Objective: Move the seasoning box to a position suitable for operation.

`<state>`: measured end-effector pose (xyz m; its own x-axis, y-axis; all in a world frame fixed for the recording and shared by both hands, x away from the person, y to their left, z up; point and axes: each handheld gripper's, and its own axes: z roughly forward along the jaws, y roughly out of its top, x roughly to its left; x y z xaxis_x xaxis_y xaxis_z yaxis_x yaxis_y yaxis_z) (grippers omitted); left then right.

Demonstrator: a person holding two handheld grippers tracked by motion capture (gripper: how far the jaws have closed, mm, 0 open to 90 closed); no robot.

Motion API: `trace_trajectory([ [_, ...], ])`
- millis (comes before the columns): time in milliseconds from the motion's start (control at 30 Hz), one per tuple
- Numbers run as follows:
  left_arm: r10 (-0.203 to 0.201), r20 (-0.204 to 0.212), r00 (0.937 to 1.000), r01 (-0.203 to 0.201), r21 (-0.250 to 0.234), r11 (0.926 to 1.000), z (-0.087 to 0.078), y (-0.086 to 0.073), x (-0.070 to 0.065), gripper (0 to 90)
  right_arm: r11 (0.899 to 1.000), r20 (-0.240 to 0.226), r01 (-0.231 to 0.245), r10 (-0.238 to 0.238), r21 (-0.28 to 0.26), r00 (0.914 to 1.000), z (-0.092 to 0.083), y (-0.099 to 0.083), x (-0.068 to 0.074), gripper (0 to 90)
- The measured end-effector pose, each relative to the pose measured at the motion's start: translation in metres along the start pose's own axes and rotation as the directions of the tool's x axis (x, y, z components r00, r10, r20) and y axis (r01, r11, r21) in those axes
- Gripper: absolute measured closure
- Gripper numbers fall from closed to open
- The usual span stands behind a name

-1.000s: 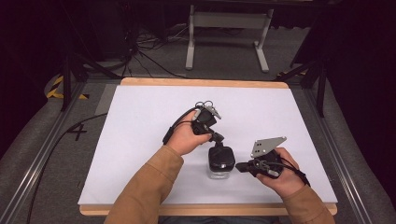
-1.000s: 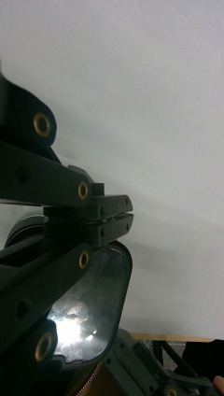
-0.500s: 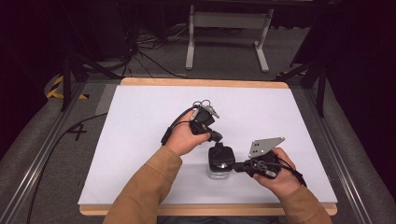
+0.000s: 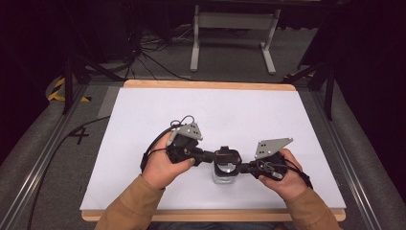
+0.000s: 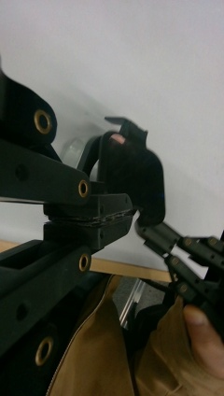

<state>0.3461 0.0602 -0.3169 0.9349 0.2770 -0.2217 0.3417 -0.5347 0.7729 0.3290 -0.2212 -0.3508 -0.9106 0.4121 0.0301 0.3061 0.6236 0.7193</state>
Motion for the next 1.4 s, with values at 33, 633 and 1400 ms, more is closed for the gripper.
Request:
trace_trajectory([
  [33,-0.009,0.010,0.9999,0.009,-0.005,1.0000,0.000,-0.004,-0.003,89.3,1.000,0.004,-0.001,0.001,-0.005,1.0000,-0.001,0.000,0.000,90.0],
  [633,-0.017,-0.108,0.9940,0.001,-0.142,0.9899,0.052,-0.043,-0.009,87.5,0.996,0.070,0.007,-0.001,-0.091,0.9975,-0.005,0.000,-0.005,90.0],
  [1400,-0.046,-0.100,0.9939,0.035,-0.110,0.9933,0.065,-0.046,-0.006,89.9,0.971,0.153,0.029,0.008,-0.239,0.9882,0.002,0.004,-0.016,90.0],
])
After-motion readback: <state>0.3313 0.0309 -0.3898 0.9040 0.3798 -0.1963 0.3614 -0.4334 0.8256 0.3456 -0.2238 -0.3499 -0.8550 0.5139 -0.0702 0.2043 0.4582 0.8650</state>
